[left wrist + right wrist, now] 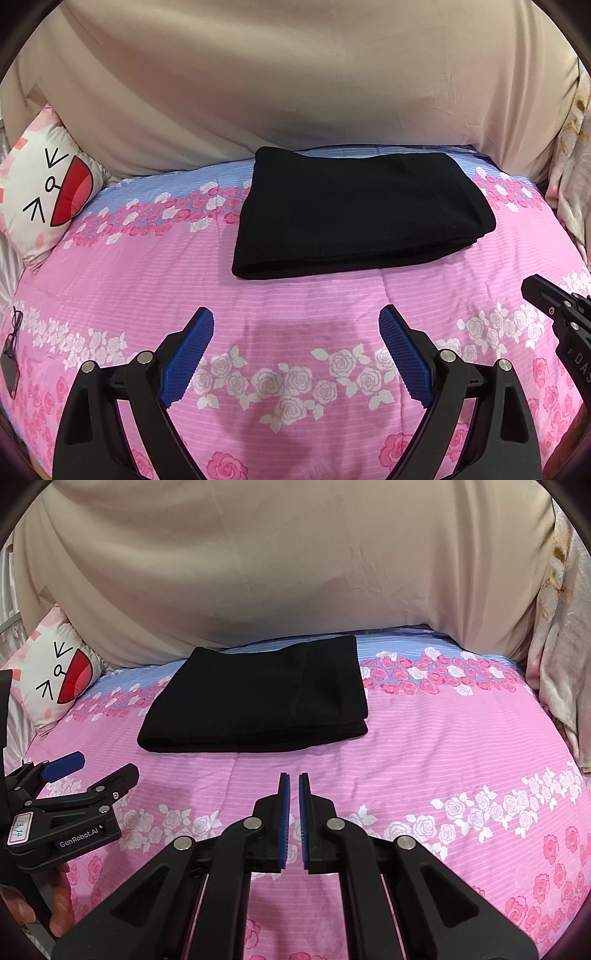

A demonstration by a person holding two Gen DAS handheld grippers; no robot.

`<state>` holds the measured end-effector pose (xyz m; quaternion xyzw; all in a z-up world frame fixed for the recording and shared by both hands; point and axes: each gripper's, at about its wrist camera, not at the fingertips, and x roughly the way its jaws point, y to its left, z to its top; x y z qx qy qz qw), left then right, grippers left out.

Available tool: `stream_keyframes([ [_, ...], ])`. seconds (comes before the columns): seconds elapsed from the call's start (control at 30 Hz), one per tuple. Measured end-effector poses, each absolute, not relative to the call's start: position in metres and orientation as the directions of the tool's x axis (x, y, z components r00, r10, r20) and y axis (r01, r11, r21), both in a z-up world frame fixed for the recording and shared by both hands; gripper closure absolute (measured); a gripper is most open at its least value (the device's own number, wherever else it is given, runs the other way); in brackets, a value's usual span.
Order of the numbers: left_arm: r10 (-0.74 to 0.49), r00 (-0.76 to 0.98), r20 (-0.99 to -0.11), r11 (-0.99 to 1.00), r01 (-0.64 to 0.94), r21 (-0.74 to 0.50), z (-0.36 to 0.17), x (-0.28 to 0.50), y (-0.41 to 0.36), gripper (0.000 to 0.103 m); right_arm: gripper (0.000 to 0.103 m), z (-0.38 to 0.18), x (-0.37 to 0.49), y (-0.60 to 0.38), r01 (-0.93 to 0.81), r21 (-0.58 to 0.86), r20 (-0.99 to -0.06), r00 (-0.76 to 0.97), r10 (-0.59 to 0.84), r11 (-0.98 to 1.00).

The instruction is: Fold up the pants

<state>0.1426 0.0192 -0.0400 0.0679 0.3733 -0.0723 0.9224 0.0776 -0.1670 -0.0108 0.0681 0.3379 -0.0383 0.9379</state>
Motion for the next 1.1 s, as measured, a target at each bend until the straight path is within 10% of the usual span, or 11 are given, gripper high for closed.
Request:
stream_keyframes([
  [1.1, -0.084, 0.711, -0.699, 0.979, 0.191, 0.076, -0.04, 0.1424, 0.0179, 0.014, 0.097, -0.0108, 0.0767, -0.1659, 0.128, 0.096, -0.642, 0.765, -0.037, 0.987],
])
